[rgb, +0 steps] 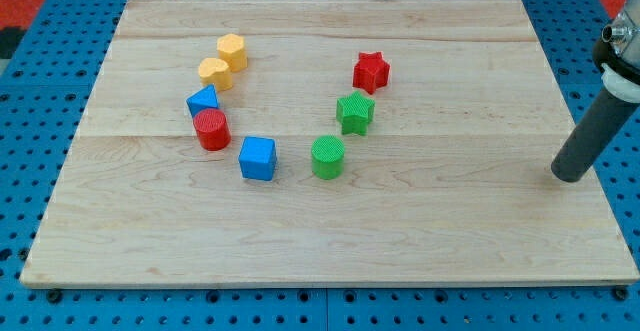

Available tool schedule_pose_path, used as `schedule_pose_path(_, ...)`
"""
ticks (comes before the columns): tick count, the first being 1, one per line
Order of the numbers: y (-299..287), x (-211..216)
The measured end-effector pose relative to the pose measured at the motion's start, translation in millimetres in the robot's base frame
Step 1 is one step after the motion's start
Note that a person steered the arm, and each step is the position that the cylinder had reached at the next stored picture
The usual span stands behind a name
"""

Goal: Move the green blocks slightly towards down

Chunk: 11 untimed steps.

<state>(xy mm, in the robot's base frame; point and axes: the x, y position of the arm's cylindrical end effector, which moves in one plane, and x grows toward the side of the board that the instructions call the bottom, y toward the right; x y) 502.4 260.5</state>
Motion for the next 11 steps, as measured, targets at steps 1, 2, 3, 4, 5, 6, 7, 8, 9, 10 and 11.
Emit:
schedule_pose_path(1, 0, 0)
schedule_pose_path(2, -5, 11)
schedule_pose_path(3, -87, 54)
schedule_pose_path(4, -196, 65)
schedule_pose_path(5, -222, 29)
schedule_pose_path(6, -241, 32)
schedule_pose_path(7, -279, 6)
schedule_pose_path(8, -250, -28)
schedule_pose_path(9, -208, -52)
schedule_pose_path(10, -219, -31)
schedule_pose_path(11, -295, -31)
